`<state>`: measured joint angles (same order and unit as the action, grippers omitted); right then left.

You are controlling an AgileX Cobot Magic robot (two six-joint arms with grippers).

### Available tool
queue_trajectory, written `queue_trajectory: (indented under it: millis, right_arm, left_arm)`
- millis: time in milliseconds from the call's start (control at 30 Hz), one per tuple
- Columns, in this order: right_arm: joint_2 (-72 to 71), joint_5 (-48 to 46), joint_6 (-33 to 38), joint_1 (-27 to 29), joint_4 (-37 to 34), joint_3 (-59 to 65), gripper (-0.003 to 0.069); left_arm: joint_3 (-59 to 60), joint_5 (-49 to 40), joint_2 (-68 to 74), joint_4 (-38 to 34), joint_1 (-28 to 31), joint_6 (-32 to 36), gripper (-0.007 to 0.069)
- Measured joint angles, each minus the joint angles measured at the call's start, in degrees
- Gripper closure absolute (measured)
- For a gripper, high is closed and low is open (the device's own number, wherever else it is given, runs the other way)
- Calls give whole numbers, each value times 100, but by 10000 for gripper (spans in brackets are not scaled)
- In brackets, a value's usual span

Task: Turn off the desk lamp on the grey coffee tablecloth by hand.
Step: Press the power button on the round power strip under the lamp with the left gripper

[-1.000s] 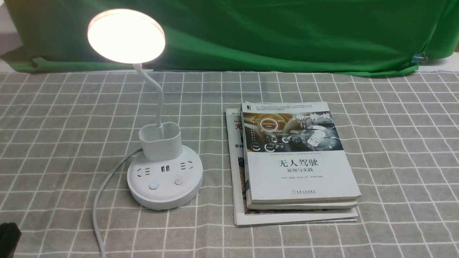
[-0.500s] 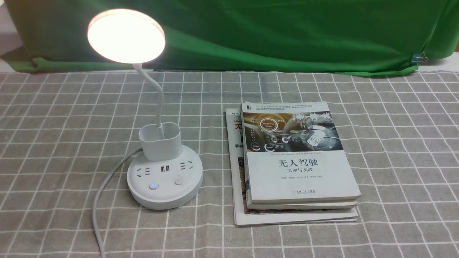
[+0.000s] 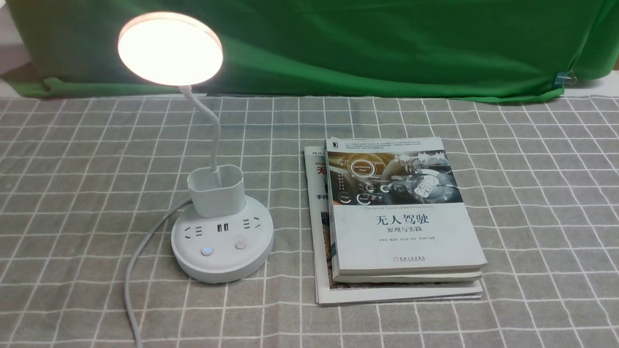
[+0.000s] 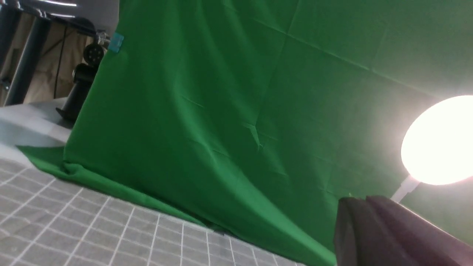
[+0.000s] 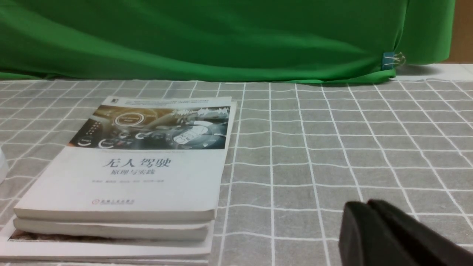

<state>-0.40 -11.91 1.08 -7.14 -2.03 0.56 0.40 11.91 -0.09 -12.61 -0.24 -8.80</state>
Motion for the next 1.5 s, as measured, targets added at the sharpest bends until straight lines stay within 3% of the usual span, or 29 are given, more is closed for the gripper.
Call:
queue_trajectory:
  millis: [167, 333, 567, 633, 767, 900, 1133, 1300, 1367, 1500]
  right_arm:
    - [0, 0, 0, 0, 0, 0, 623]
    - [0, 0, 0, 0, 0, 0, 623]
    - [0, 0, 0, 0, 0, 0, 623]
    - [0, 0, 0, 0, 0, 0, 623]
    - [0, 0, 0, 0, 0, 0, 623]
    - [0, 0, 0, 0, 0, 0, 623]
    - [0, 0, 0, 0, 0, 0, 623]
    - [0, 0, 0, 0, 0, 0, 623]
    - [0, 0, 0, 0, 0, 0, 623]
    - [0, 0, 0, 0, 0, 0, 623]
  left_arm:
    - [0, 181, 0, 2, 0, -496, 624]
    - [-880, -1112, 342, 194, 0, -723, 624]
    - [-2937, -4401, 2453, 245, 0, 308, 624]
    - [-3420, -5300, 3310, 136, 0, 933, 624]
    - [-3889, -6084, 4738, -41, -51, 1706, 624]
    - [-3997, -5976, 5561, -121, -306, 2001, 624]
    - [-4544, -5224, 7499, -84, -1729, 2062, 629]
    - [-5137, -5151, 8260, 564, -2641, 1224, 633]
    - [-5515, -5150, 8664, 1145, -3049, 525, 633]
    - [-5850, -5126, 9034, 1494, -3275, -57, 633]
